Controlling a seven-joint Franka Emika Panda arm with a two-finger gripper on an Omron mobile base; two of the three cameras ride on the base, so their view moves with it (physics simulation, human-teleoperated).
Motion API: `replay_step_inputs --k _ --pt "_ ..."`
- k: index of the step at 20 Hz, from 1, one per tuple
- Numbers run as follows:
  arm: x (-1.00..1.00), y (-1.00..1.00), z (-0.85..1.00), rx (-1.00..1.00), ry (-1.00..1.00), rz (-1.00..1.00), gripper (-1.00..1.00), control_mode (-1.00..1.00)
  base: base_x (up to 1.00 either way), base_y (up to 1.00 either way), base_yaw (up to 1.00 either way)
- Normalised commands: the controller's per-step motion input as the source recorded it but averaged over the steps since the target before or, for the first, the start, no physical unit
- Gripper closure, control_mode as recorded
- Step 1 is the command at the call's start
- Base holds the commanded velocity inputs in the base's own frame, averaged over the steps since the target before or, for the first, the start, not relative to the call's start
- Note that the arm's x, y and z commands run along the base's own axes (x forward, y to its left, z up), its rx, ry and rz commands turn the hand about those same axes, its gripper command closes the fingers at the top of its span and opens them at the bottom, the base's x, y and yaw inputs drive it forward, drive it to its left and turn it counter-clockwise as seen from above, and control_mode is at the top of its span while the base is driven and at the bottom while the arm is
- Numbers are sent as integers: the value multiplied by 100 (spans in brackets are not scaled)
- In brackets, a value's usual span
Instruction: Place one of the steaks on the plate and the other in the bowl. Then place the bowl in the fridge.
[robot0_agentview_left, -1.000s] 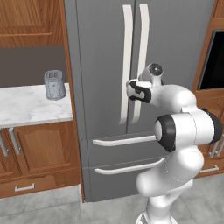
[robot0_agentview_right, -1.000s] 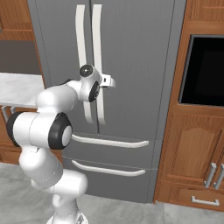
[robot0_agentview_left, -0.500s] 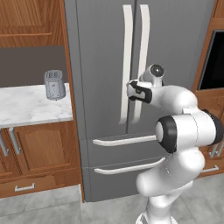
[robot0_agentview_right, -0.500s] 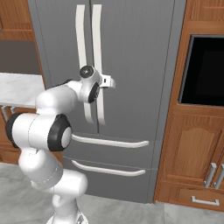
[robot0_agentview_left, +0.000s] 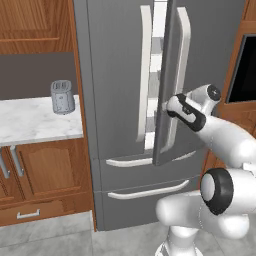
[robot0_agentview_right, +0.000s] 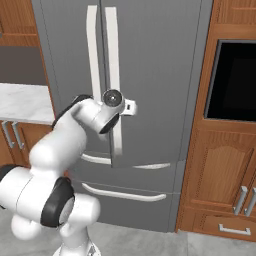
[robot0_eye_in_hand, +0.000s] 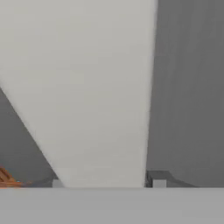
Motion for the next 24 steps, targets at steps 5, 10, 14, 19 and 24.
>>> replay_step_inputs --k 5,10,14,19,24 --pt "-100 -77 43 26 -6 23 100 -100 0 0 0" --pt "-100 -70 46 19 -9 20 100 -100 0 0 0" --pt "-100 -69 66 11 0 12 100 -100 0 0 0" --pt "-34 -32 9 2 6 3 100 -100 0 0 0" --pt "0 1 0 0 0 0 -100 -100 0 0 0"
